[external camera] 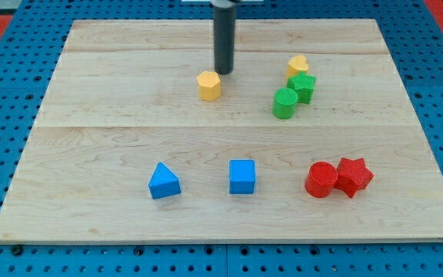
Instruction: Push the yellow blocks to the left side of the board
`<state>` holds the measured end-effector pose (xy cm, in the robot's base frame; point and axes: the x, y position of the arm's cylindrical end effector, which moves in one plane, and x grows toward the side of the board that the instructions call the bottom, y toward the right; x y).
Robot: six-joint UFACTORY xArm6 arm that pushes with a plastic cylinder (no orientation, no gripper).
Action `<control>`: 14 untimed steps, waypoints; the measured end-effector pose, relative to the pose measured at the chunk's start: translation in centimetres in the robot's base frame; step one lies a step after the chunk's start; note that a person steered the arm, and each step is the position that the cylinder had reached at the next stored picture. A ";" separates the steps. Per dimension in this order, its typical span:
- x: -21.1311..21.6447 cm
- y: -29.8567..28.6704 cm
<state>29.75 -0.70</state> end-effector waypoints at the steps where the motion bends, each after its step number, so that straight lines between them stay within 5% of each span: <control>1: -5.1 8.7; 2: -1.4 19.8; 3: 2.1 14.6; 5: 0.0 -4.8; 6: -3.2 -2.3; 7: -3.6 7.1; 8: 3.1 4.7; 10: 8.0 -1.3; 11: 2.8 -0.6; 12: 5.8 5.4; 13: 11.0 5.7; 14: 11.4 2.4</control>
<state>41.17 1.73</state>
